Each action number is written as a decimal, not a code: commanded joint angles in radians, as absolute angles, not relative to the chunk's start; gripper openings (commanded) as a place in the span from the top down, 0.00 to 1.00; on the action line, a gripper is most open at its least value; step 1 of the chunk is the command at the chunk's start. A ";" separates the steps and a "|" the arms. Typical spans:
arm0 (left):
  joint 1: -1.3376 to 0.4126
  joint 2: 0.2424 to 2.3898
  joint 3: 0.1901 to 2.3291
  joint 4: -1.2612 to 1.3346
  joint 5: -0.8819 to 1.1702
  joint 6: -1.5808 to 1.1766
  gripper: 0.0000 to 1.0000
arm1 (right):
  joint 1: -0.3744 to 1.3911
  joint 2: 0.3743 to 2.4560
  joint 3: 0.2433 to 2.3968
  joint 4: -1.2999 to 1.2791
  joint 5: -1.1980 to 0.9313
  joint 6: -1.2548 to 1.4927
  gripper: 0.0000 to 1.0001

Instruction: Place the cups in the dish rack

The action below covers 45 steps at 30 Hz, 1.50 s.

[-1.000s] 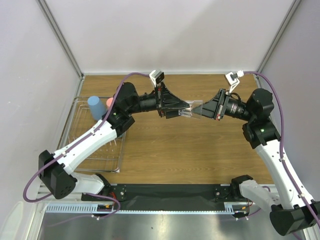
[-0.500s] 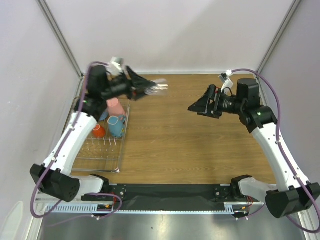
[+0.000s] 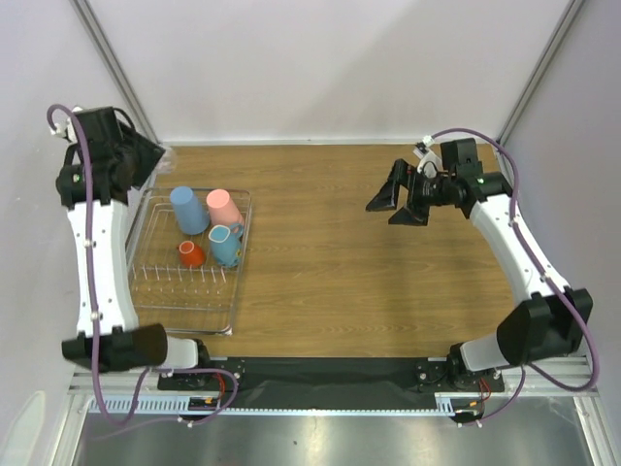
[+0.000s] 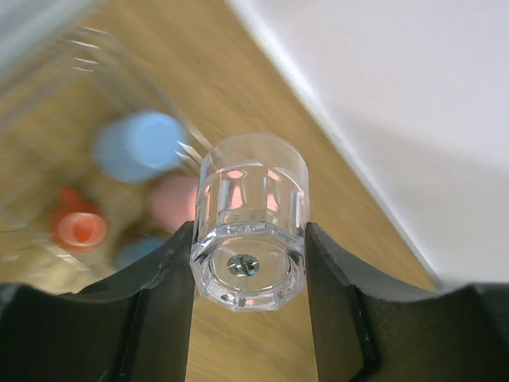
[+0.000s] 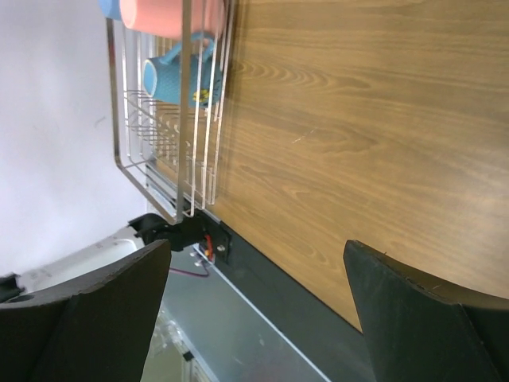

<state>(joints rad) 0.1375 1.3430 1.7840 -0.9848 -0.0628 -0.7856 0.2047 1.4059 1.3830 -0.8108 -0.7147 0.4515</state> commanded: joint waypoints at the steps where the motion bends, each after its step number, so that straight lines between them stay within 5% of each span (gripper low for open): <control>1: 0.161 1.474 1.858 -1.133 -0.288 -0.770 1.00 | 0.193 1.468 1.445 -0.847 -0.723 0.378 0.03; 14: 0.235 1.563 1.562 -0.982 -0.340 -0.907 1.00 | 0.175 1.629 1.505 -0.907 -0.627 0.298 0.03; 45: 0.327 1.855 1.536 -0.959 -0.313 -0.969 1.00 | 0.068 1.813 1.591 -0.937 -0.666 0.279 0.05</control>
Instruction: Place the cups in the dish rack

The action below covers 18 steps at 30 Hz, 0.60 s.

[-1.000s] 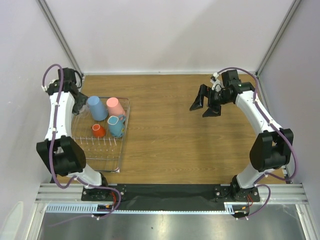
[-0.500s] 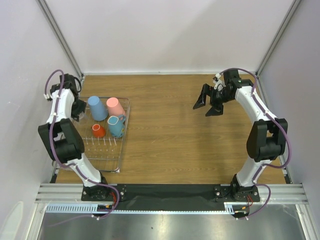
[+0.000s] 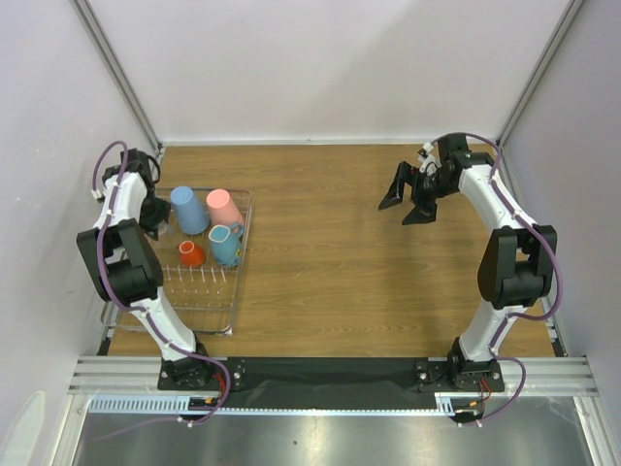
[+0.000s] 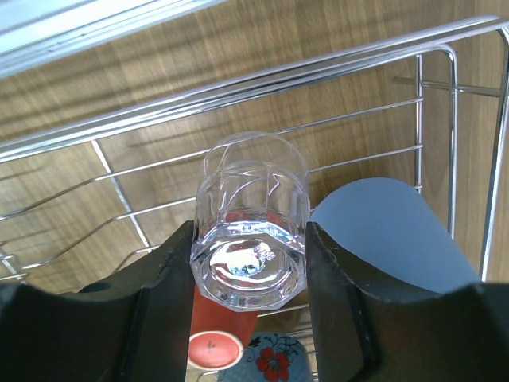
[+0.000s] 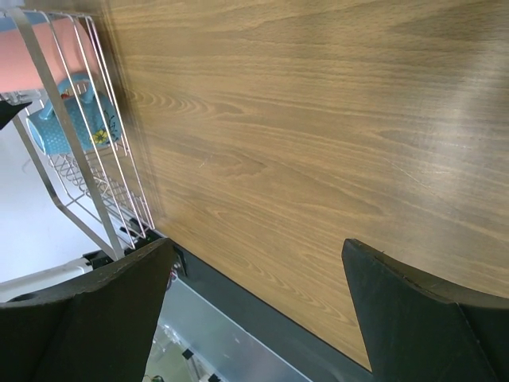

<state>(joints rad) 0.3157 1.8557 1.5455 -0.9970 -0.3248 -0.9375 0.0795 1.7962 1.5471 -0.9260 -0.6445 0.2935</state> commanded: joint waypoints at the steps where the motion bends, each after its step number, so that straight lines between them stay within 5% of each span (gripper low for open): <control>1: 0.328 1.853 1.534 -0.953 -0.302 -0.969 1.00 | 0.064 1.815 1.592 -0.939 -0.667 0.281 0.05; 18: 0.370 1.884 1.551 -0.951 -0.301 -0.948 0.99 | 0.060 1.847 1.609 -0.936 -0.689 0.290 0.05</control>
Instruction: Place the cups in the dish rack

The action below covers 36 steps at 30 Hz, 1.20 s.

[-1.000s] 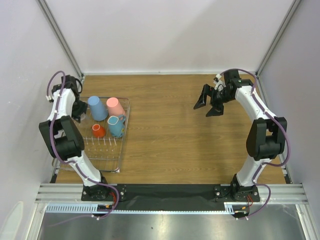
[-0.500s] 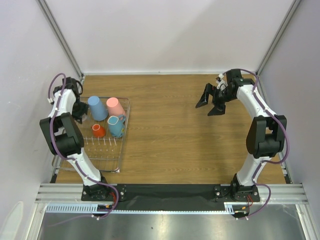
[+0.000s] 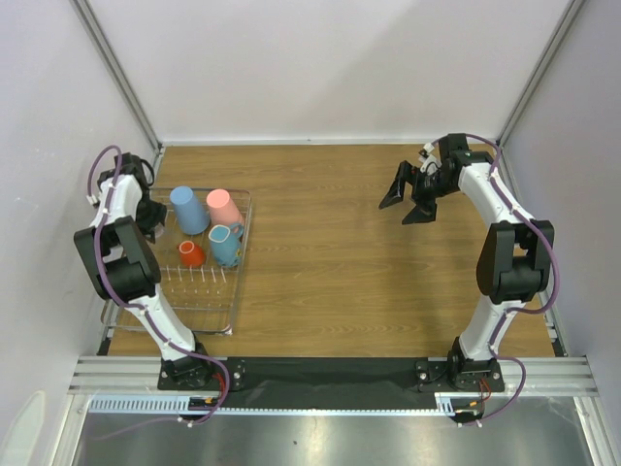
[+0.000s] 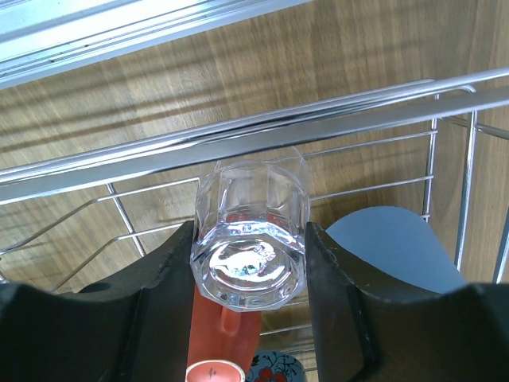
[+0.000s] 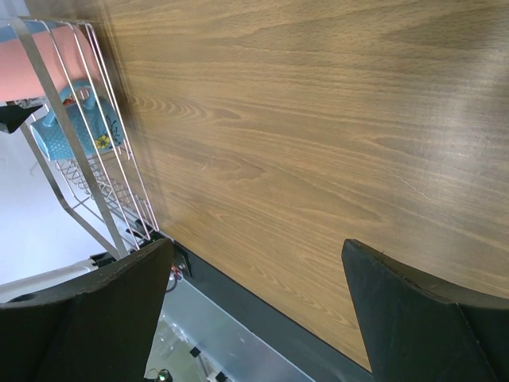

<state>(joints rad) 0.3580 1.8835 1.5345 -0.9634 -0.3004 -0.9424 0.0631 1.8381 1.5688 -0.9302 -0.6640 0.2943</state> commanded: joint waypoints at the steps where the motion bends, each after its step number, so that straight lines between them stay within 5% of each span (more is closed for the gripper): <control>1: 0.373 1.884 1.552 -0.950 -0.302 -0.946 0.98 | 0.058 1.848 1.611 -0.936 -0.690 0.290 0.06; 6: 0.388 1.902 1.551 -0.945 -0.282 -0.940 0.93 | 0.058 1.853 1.615 -0.933 -0.693 0.296 0.05; 12: 0.390 1.902 1.536 -0.928 -0.273 -0.924 0.73 | 0.060 1.855 1.615 -0.931 -0.698 0.299 0.06; 19: 0.390 1.893 1.519 -0.928 -0.262 -0.913 0.29 | 0.060 1.848 1.612 -0.934 -0.698 0.296 0.05; 25: 0.383 1.864 1.505 -0.934 -0.264 -0.905 0.06 | 0.061 1.842 1.611 -0.936 -0.703 0.296 0.05; 36: 0.365 1.763 1.549 -0.973 -0.212 -0.899 0.00 | 0.086 1.827 1.612 -0.934 -0.703 0.298 0.05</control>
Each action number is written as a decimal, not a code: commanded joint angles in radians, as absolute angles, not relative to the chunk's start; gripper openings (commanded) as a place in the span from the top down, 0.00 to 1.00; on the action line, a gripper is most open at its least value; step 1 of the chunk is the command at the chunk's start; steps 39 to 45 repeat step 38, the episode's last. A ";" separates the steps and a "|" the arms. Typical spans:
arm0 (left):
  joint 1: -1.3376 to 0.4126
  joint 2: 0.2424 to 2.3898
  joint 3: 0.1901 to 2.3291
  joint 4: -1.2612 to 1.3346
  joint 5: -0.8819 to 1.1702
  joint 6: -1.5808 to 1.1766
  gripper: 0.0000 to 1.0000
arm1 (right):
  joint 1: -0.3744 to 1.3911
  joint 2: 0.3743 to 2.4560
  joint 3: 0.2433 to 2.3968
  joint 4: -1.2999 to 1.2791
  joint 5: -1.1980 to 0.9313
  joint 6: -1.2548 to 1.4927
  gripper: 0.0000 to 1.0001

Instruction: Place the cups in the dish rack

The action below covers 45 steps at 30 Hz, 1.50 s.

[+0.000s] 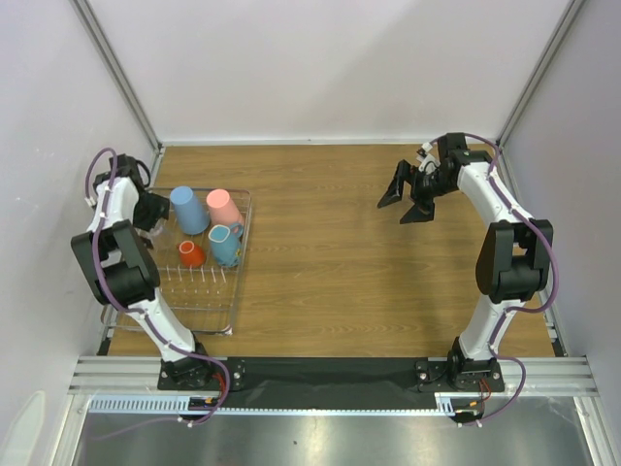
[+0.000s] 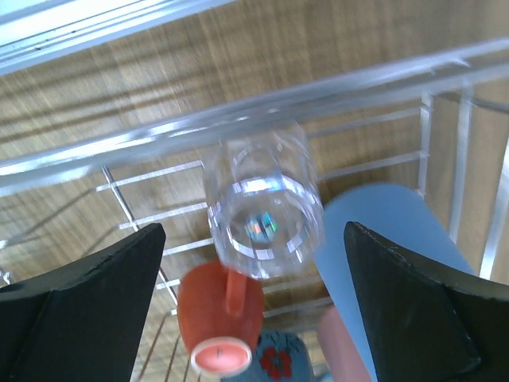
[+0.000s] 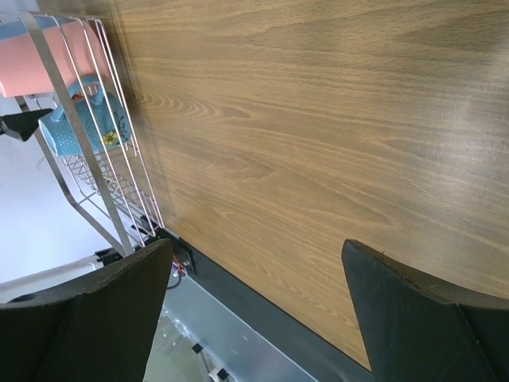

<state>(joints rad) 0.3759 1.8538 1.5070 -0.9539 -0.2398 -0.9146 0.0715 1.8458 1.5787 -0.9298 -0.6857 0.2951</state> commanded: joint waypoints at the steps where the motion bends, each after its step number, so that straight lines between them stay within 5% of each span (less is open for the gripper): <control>1: 0.357 1.740 1.557 -0.983 -0.213 -0.893 0.00 | 0.090 1.821 1.611 -0.934 -0.698 0.301 0.06; 10: 0.227 1.478 1.477 -0.916 -0.040 -0.798 0.00 | 0.106 1.724 1.537 -0.900 -0.663 0.339 0.03; 16: -0.024 1.289 1.369 -0.795 0.032 -0.727 0.00 | 0.118 1.566 1.412 -0.867 -0.566 0.379 0.00; 29: -0.205 0.941 1.051 -0.627 0.303 -0.712 0.00 | 0.135 1.018 0.807 -0.493 -0.506 0.650 0.00; 38: -0.346 0.891 0.836 -0.273 0.642 -0.754 0.00 | 0.170 0.702 0.585 -0.388 -0.401 0.761 0.00; 45: -0.346 0.891 0.836 -0.273 0.642 -0.754 0.00 | 0.170 0.702 0.585 -0.388 -0.401 0.761 0.00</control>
